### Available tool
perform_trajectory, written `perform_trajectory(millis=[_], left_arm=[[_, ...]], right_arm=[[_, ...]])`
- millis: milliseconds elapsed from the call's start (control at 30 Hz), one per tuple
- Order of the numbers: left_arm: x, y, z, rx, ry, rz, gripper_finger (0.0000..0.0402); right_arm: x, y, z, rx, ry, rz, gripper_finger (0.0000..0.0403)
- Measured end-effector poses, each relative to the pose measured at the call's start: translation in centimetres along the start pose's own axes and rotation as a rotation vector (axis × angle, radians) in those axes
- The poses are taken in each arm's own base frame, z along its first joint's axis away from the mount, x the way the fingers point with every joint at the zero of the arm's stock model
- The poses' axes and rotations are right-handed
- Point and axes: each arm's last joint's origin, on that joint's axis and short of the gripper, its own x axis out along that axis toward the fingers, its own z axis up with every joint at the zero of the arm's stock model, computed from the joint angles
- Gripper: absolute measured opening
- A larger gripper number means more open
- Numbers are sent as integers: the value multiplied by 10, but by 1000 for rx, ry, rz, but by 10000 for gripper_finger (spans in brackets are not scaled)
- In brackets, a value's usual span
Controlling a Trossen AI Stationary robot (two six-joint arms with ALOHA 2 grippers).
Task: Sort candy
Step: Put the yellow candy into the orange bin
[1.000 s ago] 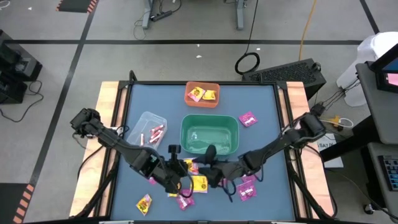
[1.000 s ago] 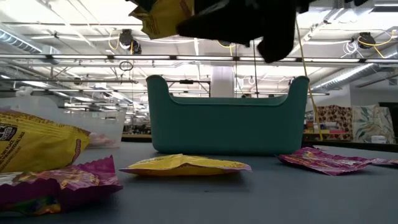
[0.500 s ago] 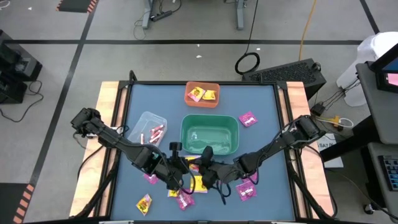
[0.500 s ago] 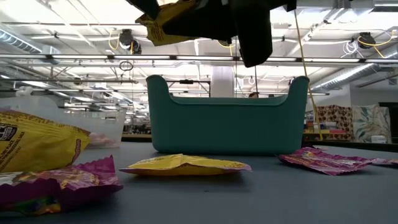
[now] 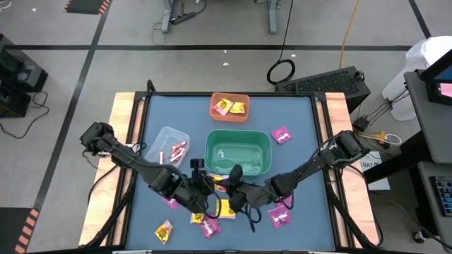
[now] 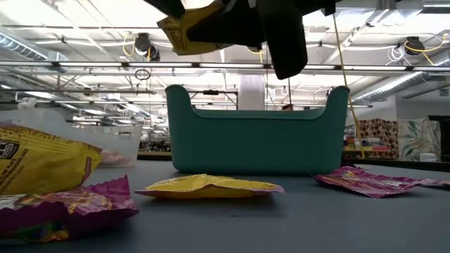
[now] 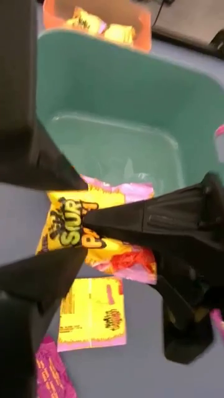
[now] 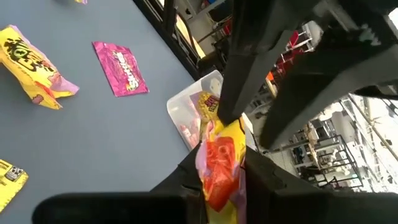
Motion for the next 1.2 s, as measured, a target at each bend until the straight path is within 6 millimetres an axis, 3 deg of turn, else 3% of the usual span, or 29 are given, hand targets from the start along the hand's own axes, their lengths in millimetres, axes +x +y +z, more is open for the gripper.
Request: perform_trajectory(millis=[167,400,633,800,967,1200], left_arm=[[-23,9,-11,-22,29,101,245],[-50,22,-47,-80,202,332,263],[-42,3,-88,-28,442,212,263],[-29,-1,-119,6,598,188,263],[-23,-2,-135,50,609,177,263],[-27,7,-149,7,595,105,255]], right_arm=[[-7,1,0,-43,94,-53,56],[-38,-24,7,-45,155,-47,56],[-86,-77,7,113,130,53,56],[-113,-103,5,254,50,166,56],[-123,-112,2,311,53,186,56],[-121,-106,-2,292,95,214,56]])
